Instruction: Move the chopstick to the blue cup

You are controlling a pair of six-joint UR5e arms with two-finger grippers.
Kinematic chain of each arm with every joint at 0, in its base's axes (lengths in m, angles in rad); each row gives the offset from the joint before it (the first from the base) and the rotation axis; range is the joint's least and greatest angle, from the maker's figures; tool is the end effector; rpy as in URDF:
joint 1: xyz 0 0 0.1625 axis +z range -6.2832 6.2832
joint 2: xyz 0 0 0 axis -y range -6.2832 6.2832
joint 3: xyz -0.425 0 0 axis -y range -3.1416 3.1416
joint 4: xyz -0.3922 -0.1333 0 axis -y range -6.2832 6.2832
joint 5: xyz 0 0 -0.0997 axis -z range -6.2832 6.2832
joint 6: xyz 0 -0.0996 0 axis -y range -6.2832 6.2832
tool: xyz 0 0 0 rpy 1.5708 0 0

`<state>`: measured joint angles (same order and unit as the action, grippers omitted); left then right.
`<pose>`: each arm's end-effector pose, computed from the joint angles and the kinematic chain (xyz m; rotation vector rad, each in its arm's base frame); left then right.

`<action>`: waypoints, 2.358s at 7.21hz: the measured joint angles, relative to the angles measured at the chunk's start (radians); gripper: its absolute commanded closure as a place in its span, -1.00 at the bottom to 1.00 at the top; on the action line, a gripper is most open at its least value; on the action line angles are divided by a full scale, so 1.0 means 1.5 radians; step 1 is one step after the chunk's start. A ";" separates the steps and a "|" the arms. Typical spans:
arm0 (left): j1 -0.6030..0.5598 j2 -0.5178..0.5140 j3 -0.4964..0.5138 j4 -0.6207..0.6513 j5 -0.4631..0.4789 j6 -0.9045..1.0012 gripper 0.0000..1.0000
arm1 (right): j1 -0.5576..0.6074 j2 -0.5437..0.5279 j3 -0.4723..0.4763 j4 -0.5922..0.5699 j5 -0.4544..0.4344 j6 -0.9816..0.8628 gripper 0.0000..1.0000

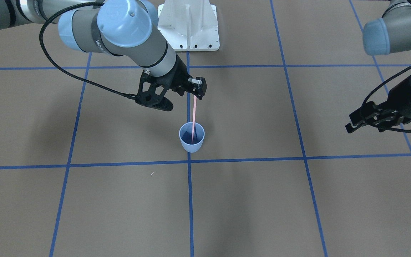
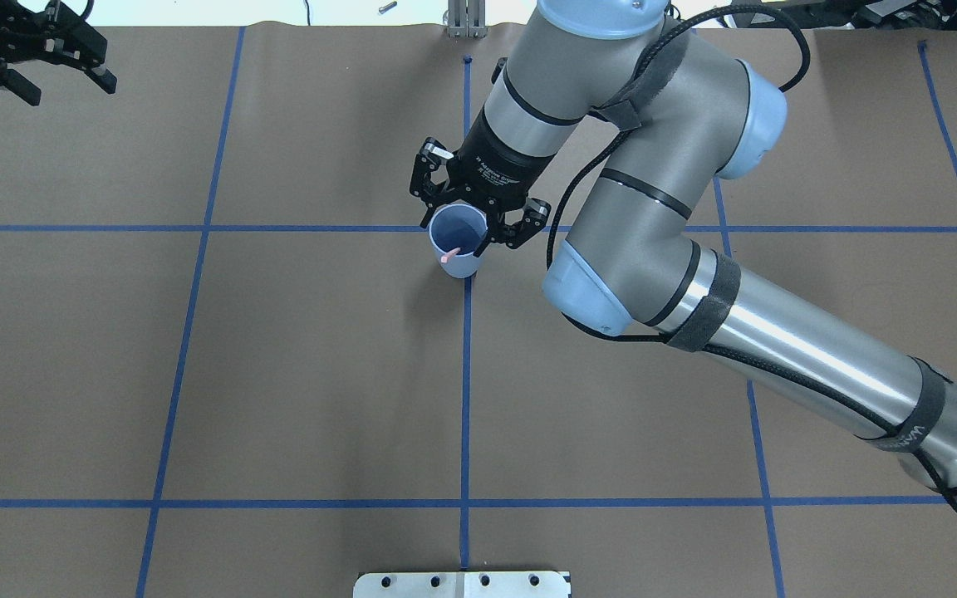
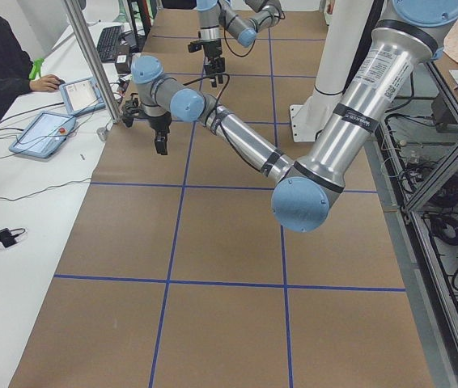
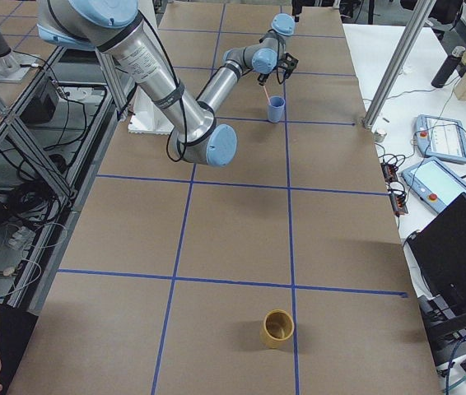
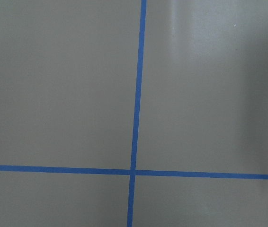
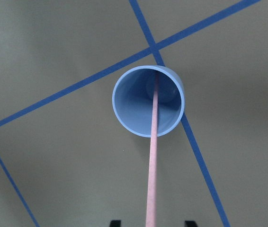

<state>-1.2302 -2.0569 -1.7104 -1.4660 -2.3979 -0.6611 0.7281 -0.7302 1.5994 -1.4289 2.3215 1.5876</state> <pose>0.1561 -0.6200 0.3174 0.0424 0.9425 -0.0810 -0.4674 -0.5042 0.1006 -0.3059 -1.1360 0.2783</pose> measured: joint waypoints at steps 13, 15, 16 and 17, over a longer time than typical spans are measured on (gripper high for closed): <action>-0.184 0.228 0.041 -0.004 0.047 0.490 -0.96 | 0.574 -0.502 -0.023 -0.137 0.047 -1.101 -1.00; -0.187 0.260 0.068 -0.027 0.066 0.498 -0.96 | 0.586 -0.522 -0.024 -0.144 0.031 -1.121 -1.00; -0.189 0.268 0.080 -0.043 0.068 0.496 -0.96 | 0.589 -0.534 -0.022 -0.145 0.021 -1.122 -1.00; -0.194 0.271 0.086 -0.050 0.068 0.492 -0.96 | 0.591 -0.542 -0.022 -0.145 0.016 -1.123 -1.00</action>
<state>-1.5211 -1.6504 -1.5810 -1.5405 -2.2958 0.0772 1.6145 -1.5436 1.5657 -1.6463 2.3457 -0.0962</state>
